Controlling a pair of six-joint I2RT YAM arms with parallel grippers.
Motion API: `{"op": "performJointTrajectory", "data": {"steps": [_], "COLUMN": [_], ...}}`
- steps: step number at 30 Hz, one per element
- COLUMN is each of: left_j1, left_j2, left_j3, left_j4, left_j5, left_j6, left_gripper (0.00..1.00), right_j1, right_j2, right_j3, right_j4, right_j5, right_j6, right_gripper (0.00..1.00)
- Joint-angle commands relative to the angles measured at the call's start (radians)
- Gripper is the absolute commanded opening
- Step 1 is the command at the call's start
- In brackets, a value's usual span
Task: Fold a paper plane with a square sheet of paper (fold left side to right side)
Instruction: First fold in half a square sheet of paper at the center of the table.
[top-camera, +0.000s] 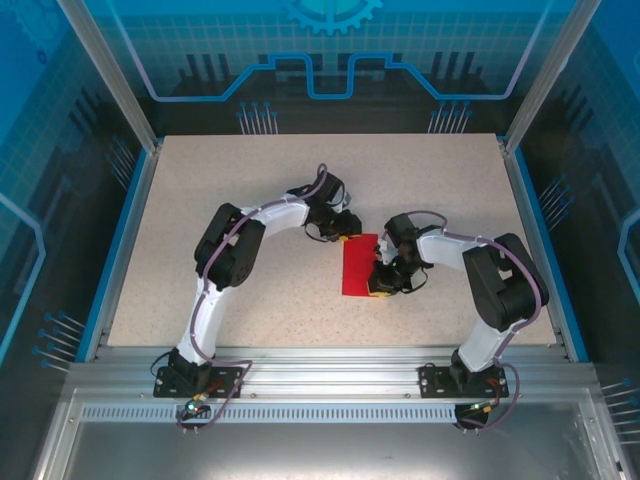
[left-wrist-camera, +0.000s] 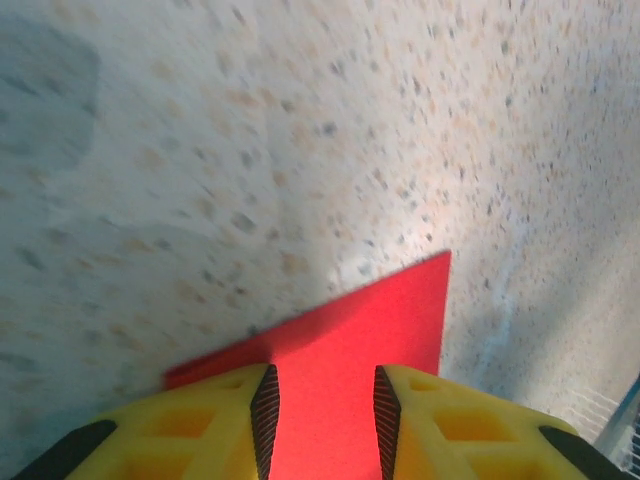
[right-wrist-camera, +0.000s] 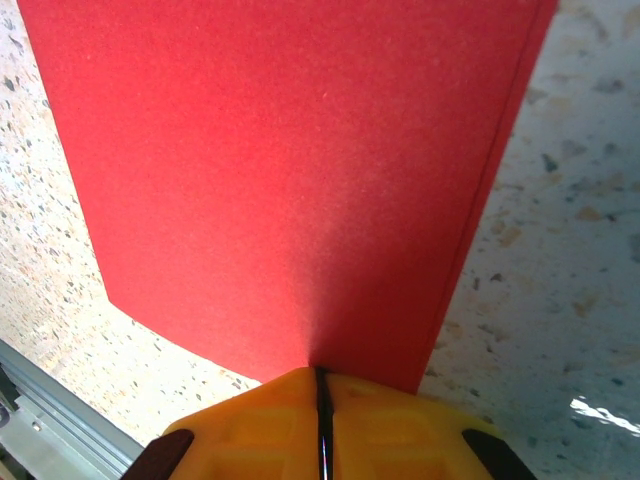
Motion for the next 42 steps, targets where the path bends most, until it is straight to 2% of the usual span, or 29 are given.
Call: {"op": "performJointTrajectory", "data": {"steps": [1,15,21,24,27,30,35,39,42], "left_j1": [0.035,0.074,0.09,0.09,0.073,0.041,-0.027,-0.086,-0.118], "left_j2": [0.042,0.064,-0.024,-0.103,-0.204,-0.298,-0.403,-0.433,-0.455], "left_j3": [0.023,0.103,0.127,0.081,-0.037,-0.16,-0.318,-0.391,-0.437], "left_j4": [-0.031,-0.063,-0.125,-0.122,-0.076,-0.043,-0.007,0.019,0.043], "left_j5": [-0.076,-0.073,-0.077,-0.071,-0.066,-0.081,-0.095,-0.116,-0.146], "left_j6": [0.028,0.028,0.074,0.08,0.066,0.054,0.005,-0.039,-0.07], "left_gripper": [0.36,0.36,0.4,0.41,0.41,0.41,0.41,0.41,0.41], "right_j1": [0.019,0.019,0.019,0.019,0.018,0.005,-0.098,-0.164,-0.176], "right_j2": [0.064,0.059,0.023,-0.027,-0.099,-0.196,-0.297,-0.226,-0.147], "right_j3": [-0.052,-0.058,-0.035,-0.021,0.002,0.049,0.076,0.11,0.148], "right_j4": [-0.066,-0.025,0.02,0.048,0.05,0.016,-0.031,-0.025,0.014], "right_j5": [0.17,0.13,0.053,0.01,-0.009,0.017,0.01,-0.043,-0.068], "right_j6": [-0.011,-0.007,-0.007,-0.016,-0.029,-0.052,-0.114,-0.14,-0.131], "right_gripper": [0.09,0.1,0.11,0.14,0.23,0.37,0.59,0.62,0.62]}}
